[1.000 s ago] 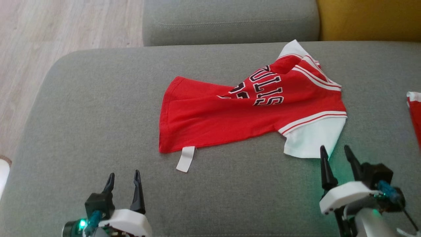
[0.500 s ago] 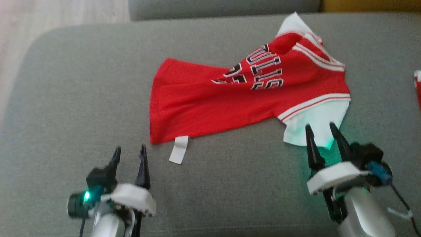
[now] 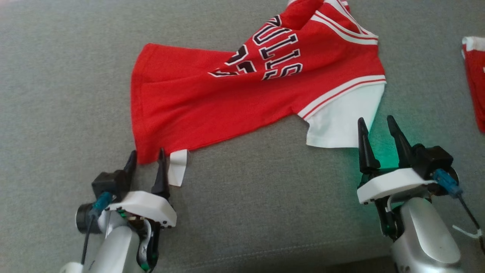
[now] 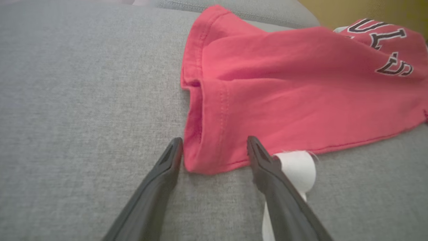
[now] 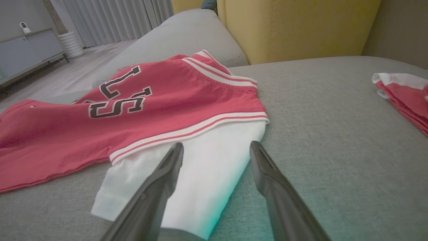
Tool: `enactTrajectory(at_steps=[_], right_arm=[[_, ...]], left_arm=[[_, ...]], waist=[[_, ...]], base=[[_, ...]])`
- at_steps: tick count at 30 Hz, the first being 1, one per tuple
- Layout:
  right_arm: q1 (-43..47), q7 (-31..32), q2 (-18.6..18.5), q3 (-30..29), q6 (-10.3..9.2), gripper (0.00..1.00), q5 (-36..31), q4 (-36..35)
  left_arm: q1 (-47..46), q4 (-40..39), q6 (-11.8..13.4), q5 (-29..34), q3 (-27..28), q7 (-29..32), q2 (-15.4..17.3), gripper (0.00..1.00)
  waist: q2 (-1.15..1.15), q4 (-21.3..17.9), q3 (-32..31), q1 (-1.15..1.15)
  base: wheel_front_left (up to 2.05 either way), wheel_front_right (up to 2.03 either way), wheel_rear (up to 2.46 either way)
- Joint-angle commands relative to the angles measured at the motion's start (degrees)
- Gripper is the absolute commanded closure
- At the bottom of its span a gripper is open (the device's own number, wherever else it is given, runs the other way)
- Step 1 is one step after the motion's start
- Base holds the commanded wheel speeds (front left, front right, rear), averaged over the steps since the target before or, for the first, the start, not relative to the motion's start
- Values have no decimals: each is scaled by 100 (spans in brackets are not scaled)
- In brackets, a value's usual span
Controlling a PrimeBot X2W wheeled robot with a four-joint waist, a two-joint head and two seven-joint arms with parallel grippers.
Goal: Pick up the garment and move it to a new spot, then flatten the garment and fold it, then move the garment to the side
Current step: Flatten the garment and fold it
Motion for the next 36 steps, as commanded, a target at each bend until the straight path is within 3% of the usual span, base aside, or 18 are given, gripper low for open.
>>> enactTrajectory(at_steps=[1,4,5,6,7,12,23,36], right_arm=[[-195,-69,1,116,36,0,0,-212],[-207,-69,1,131,36,0,7,-251],[-196,-69,1,137,36,0,9,-265],[-180,-69,1,135,36,0,17,-264],[-160,-69,1,135,36,0,30,-258],[76,-69,1,151,36,0,149,-66],[162,-69,2,153,36,0,86,553],[81,-69,2,412,36,0,279,487]], left_arm=[[-196,-80,56,-43,232,-31,53,0],[-229,33,163,-117,357,-31,53,0],[-237,52,161,-121,368,-31,53,52],[-242,74,155,-119,370,-31,53,88],[-248,90,146,-117,368,-31,53,100],[-155,111,125,-193,345,-31,53,100],[137,-166,361,29,823,-31,53,100],[160,-269,648,147,1261,-31,53,100]], waist=[[0,-92,68,0],[0,-142,96,0],[0,-154,93,0],[0,-159,88,0],[0,-159,80,0],[0,-79,-42,0],[0,152,-124,0],[0,266,-140,0]], base=[[0,0,0],[0,0,0],[0,0,0],[0,0,0],[0,0,0],[0,0,0],[0,0,0],[0,0,0]])
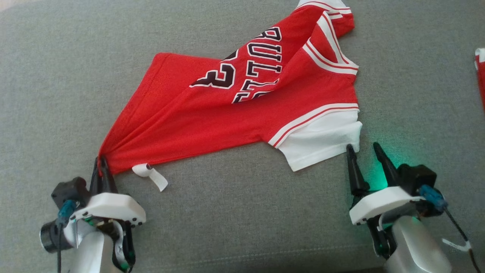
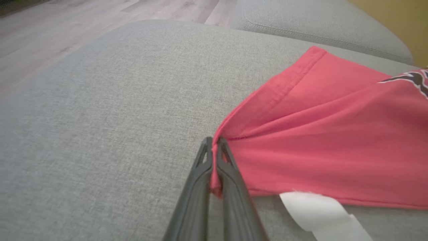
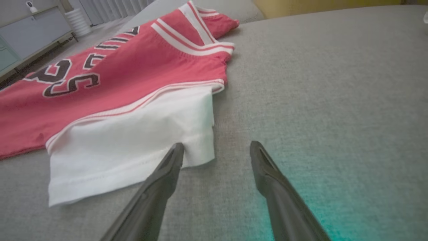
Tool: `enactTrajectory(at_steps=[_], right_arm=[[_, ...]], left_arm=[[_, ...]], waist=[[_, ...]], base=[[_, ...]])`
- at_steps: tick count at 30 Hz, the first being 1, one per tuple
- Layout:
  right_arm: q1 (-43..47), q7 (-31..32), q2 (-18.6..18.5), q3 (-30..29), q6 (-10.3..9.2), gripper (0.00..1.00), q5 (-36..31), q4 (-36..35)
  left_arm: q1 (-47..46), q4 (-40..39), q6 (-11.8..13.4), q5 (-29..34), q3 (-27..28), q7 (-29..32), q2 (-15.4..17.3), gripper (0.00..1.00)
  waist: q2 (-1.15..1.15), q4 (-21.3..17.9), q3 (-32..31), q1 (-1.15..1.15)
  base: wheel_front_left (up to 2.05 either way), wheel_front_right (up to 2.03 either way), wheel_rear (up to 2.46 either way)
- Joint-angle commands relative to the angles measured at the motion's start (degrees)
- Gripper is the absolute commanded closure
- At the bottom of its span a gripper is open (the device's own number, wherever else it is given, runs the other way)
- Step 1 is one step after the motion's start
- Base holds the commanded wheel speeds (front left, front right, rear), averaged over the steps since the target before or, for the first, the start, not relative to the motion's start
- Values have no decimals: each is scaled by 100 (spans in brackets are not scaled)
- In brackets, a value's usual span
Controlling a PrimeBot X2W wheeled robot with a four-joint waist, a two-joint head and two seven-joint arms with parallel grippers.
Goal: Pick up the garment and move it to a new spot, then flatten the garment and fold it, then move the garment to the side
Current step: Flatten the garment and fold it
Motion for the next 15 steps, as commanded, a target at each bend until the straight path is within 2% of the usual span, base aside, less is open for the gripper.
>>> enactTrajectory(at_steps=[1,5,9,10,11,12,13,15], right_arm=[[-122,-63,-1,144,36,0,50,-206],[-108,-63,-1,199,36,0,99,-306],[-221,-63,-1,360,36,0,4,180],[-281,-63,-1,376,36,13,-15,298],[-341,-63,-1,370,36,54,-17,384],[-393,-63,-1,373,36,60,-15,451],[-434,-63,-1,377,36,100,-7,498],[-492,-63,-1,398,36,100,34,518]], left_arm=[[-11,-170,44,55,238,-29,82,100],[2,-184,48,76,267,-29,82,100],[8,-179,51,54,183,-29,82,100],[2,-178,49,41,145,-29,82,100],[-7,-179,45,32,103,-29,82,100],[-18,-181,43,25,59,-29,82,100],[-25,-185,43,20,20,-29,82,100],[-35,-199,42,18,-49,-29,82,100]], waist=[[0,4,-2,0],[0,33,-23,0],[0,82,-31,0],[0,100,-29,0],[0,119,-25,0],[0,139,-24,0],[0,153,-23,0],[0,179,-26,0]], base=[[0,0,0],[0,0,0],[0,0,0],[0,0,0],[0,0,0],[0,0,0],[0,0,0],[0,0,0]])
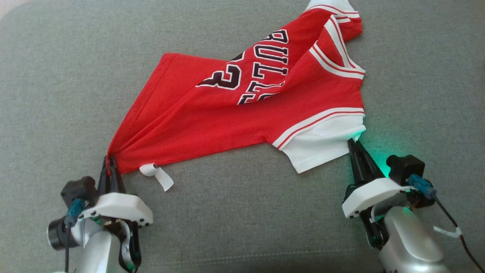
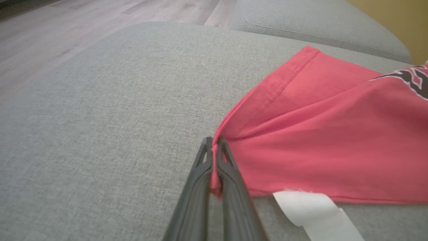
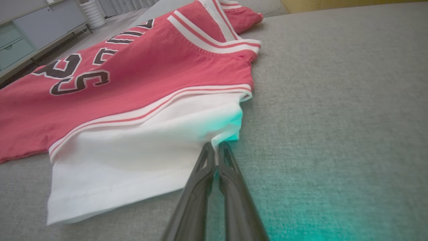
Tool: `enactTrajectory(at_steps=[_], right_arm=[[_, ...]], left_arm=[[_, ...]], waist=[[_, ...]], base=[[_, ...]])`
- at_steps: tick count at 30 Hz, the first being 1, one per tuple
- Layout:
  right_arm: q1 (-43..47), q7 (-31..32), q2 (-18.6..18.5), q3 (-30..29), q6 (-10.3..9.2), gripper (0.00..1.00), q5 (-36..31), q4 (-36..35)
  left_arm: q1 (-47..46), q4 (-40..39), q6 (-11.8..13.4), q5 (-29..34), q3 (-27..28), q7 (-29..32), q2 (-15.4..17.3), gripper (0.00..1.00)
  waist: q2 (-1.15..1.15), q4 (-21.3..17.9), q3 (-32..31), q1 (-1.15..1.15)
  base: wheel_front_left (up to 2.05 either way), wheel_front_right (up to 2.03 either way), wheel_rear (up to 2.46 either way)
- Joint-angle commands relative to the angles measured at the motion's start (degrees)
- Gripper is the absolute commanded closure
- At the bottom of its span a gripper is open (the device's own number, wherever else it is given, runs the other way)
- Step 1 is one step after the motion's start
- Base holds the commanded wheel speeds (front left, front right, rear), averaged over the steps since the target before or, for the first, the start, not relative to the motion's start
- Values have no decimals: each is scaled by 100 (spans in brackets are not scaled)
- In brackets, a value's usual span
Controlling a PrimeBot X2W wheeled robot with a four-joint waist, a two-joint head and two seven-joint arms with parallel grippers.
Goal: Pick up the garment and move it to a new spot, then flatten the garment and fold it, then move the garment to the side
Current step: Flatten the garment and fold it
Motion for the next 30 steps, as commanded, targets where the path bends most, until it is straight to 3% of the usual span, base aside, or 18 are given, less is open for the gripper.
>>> enactTrajectory(at_steps=[1,9,14,19,24,30], right_arm=[[-60,-14,8,154,36,100,15,-107],[56,-14,-2,-32,36,100,207,-862],[-174,-14,-206,-107,36,100,427,-1829],[-638,-14,-497,-157,36,100,837,-2629],[-1510,-14,-1047,-241,36,100,1282,-3495],[-2763,478,-1534,-369,36,100,1409,-3907]], left_arm=[[-41,-186,34,-1,107,-29,85,100],[-24,-591,-88,113,36,-29,85,100],[-282,-1190,-437,499,143,-29,133,100],[-695,-1640,-794,704,258,-29,404,100],[-1528,-2107,-1172,888,248,-15,904,100],[-2910,-2315,-1429,974,192,687,1334,100]], waist=[[0,23,-11,0],[0,-32,-344,0],[0,-112,-712,0],[0,-162,-986,0],[0,-105,-1093,0],[0,89,-815,0]], base=[[0,0,0],[0,0,0],[0,0,0],[0,0,0],[0,0,0],[0,0,0]])
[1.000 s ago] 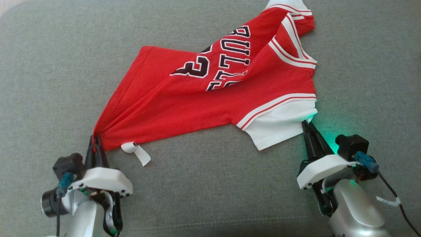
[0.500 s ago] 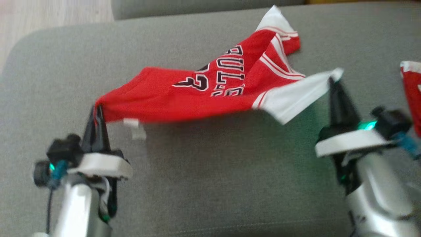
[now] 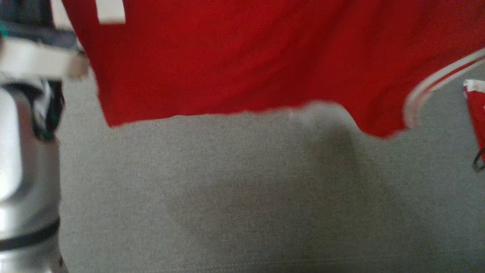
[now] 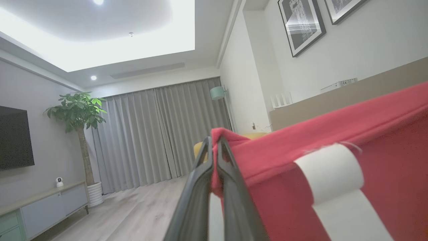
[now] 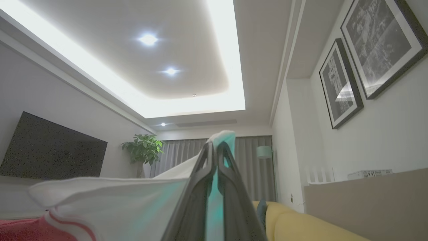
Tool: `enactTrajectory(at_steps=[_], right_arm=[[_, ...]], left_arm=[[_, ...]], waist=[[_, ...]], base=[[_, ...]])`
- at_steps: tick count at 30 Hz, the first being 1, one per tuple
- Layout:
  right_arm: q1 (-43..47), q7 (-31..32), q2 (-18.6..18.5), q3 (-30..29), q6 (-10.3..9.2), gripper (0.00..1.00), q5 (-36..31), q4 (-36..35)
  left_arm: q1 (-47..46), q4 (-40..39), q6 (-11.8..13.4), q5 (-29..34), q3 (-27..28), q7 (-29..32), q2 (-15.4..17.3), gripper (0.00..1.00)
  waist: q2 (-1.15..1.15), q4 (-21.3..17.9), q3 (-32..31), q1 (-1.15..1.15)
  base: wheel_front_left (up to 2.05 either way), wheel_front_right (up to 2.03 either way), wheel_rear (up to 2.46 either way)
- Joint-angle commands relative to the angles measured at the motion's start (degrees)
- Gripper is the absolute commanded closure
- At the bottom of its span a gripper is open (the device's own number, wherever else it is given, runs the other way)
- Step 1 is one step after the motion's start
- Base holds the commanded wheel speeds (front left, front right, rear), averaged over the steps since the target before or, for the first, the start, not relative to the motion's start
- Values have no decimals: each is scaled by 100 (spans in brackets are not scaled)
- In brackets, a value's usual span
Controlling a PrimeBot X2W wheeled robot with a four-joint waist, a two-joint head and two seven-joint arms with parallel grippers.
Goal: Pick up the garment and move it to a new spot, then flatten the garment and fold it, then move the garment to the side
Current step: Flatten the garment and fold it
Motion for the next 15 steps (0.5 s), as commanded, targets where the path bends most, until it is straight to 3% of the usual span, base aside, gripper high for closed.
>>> enactTrajectory(at_steps=[1,5,7,12,15], right_arm=[[-351,110,-70,55,36,100,-55,-101],[-1140,328,-118,140,36,100,-246,553],[-1723,348,-86,272,36,100,-452,1372],[-2749,-89,123,67,36,100,-962,2724],[-3378,-357,237,-199,36,100,-1287,3138]], left_arm=[[-399,-187,-9,35,168,112,244,100],[-1062,121,11,129,43,543,245,100],[-1504,663,48,185,-78,673,155,100],[-2303,1681,425,310,-26,-76,18,100],[-2844,2056,590,325,27,-520,-28,100]], waist=[[0,95,189,0],[0,223,576,0],[0,299,908,0],[0,310,1299,0],[0,287,1439,0]], base=[[0,0,0],[0,0,0],[0,0,0],[0,0,0],[0,0,0]])
